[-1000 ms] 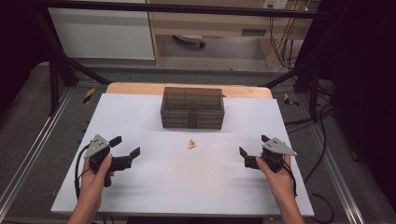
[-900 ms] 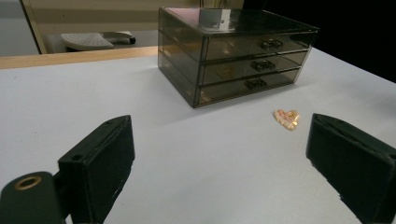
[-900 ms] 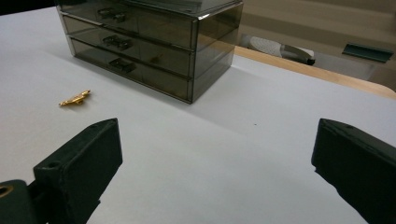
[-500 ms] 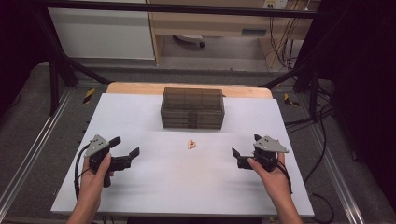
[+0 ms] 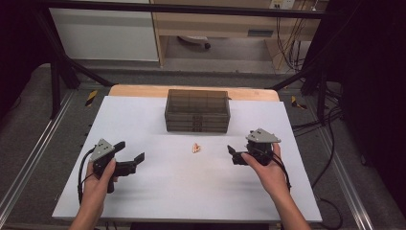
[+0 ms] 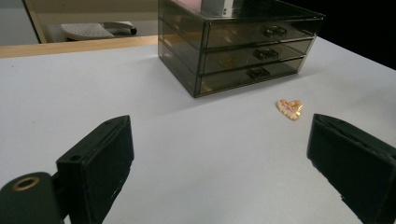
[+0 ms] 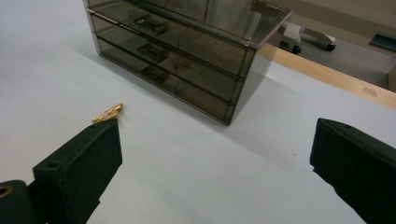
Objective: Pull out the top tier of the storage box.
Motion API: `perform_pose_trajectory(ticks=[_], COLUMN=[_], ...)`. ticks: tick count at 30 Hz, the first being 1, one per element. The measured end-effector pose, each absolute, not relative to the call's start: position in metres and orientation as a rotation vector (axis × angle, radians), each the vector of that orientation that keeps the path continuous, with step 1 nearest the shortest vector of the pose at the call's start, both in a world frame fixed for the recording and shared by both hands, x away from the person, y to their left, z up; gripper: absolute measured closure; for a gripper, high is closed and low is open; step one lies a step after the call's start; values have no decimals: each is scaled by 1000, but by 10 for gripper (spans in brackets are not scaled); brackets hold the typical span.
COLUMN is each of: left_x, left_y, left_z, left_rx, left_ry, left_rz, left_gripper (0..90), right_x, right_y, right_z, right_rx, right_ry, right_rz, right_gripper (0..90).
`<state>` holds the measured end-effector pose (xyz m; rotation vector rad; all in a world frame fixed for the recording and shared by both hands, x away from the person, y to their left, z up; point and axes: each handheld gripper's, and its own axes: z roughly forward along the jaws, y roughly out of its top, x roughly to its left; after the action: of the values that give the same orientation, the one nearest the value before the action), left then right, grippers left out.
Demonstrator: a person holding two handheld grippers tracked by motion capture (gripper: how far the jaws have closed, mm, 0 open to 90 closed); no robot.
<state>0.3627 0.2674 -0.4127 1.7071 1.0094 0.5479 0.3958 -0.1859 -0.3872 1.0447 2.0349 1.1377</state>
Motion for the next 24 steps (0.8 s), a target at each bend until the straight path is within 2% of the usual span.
perform_pose_trajectory(ticks=[24], left_x=[362], left_y=[263], left_z=[-414], left_rx=[1744], left_ry=[1000], left_rz=[555], left_gripper=[74], right_x=[421], right_y=[-123], right_z=[-377], right_rx=[912], right_ry=[2135], right_rz=[1005], right_gripper=[31])
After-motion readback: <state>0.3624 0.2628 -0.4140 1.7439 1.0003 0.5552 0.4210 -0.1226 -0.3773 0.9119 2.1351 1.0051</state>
